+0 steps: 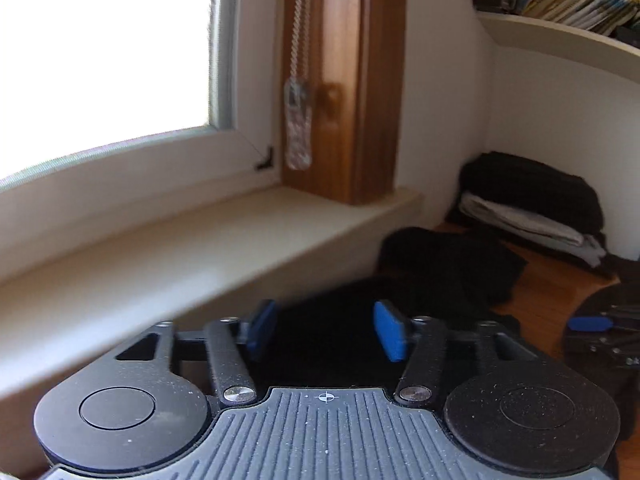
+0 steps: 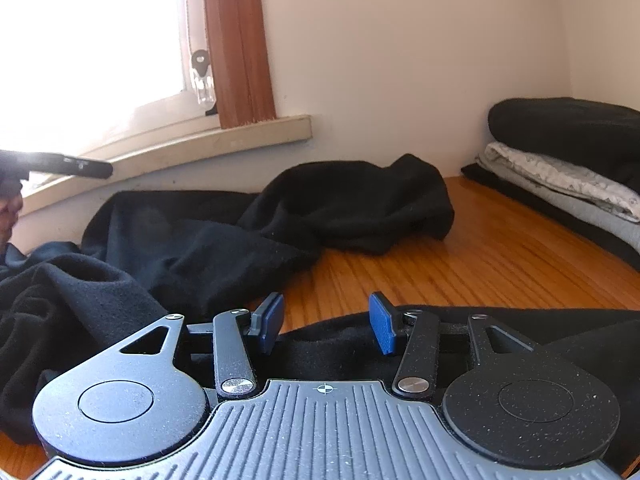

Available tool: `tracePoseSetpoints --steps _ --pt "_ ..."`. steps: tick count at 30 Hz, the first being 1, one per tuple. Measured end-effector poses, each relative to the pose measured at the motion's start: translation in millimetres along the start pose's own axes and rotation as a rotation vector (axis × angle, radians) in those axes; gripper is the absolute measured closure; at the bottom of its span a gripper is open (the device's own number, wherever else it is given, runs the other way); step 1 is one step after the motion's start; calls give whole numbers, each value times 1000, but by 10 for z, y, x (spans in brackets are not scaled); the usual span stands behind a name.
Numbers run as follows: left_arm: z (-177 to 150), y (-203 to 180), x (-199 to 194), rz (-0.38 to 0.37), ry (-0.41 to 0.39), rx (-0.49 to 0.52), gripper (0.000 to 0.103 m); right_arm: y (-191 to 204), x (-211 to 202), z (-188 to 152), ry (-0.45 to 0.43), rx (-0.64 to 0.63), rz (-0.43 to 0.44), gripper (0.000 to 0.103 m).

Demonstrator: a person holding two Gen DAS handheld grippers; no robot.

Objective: Fold clothes

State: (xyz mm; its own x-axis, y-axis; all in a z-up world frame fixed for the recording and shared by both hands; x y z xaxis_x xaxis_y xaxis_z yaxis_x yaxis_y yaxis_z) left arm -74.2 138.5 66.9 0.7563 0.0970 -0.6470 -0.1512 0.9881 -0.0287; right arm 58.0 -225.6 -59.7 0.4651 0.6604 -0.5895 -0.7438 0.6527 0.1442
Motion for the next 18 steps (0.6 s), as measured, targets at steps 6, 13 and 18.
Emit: tracePoseSetpoints --steps 6,13,18 --pt "-313 -75 157 -74 32 -6 39 -20 104 36 74 6 20 54" --pt "-561 1 27 -75 76 4 44 23 137 30 99 -20 17 54" --pt "-738 55 -66 -76 108 11 44 191 172 22 126 -123 -4 43"
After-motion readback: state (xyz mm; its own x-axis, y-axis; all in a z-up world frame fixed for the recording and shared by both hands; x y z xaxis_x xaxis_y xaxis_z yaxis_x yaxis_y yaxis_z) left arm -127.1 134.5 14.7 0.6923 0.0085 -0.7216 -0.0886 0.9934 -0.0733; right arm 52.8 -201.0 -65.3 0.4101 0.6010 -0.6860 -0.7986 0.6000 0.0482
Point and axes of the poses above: each gripper's, at about its wrist camera, not at the fingertips, and x roughly the way its jaws point, y to its left, z to its top, the point moved 1 cm from there along x, roughly the way its jaws point, and after that the axes turned 11 degrees about y, right-handed, at the moved point
